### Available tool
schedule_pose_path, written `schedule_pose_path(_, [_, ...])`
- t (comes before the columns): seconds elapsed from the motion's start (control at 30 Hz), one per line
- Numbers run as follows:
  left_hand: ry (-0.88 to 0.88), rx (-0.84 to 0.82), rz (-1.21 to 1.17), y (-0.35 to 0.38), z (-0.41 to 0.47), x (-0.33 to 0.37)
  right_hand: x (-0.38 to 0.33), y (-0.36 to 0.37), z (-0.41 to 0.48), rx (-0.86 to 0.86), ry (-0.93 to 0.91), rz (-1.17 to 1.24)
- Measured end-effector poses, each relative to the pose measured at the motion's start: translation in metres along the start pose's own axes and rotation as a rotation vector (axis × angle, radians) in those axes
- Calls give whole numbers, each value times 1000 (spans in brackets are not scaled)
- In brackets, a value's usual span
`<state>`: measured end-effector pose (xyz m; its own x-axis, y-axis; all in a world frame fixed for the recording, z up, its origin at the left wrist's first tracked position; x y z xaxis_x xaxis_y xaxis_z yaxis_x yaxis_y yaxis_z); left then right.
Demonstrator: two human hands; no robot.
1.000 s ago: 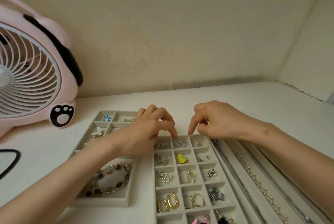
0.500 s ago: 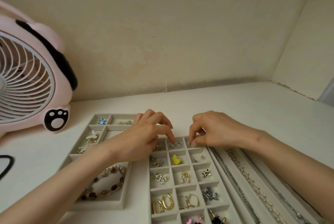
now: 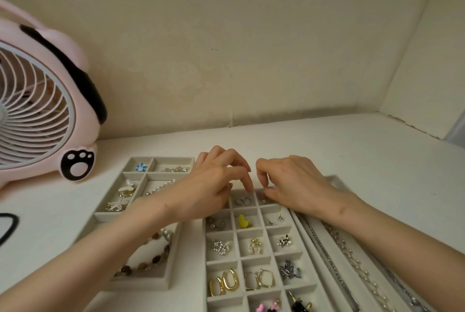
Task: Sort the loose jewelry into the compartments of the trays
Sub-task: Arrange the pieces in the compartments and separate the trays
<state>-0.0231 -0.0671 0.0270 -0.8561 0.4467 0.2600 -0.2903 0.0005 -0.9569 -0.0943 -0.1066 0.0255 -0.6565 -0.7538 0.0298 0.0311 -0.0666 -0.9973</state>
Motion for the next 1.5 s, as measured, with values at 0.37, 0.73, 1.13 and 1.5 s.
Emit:
schedule_pose_path(0.37, [-56, -20, -30, 6, 13, -5, 32, -19, -5, -53, 80, 206])
schedule_pose_path(0.73, [-26, -87, 42, 17, 22, 6, 9, -1, -3, -154, -1, 48])
schedule_pose_path(1.13, [-60, -12, 12, 10, 18, -4, 2, -1, 0, -107, 16, -72])
schedule_pose_path(1.5, [-59, -41, 12, 14, 18, -1, -1, 3, 0, -93, -17, -48])
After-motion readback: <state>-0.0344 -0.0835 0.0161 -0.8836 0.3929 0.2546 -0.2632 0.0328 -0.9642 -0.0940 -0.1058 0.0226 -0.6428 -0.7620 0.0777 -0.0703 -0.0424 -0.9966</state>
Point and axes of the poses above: each hand's wrist, its own z-axis towards the middle knuckle, its own y-axis out of the palm, x = y × z, the point moved 10 cm from there along z, towards the middle knuckle, and after that the axes turned 8 degrees about -x, right-handed, at the moved point
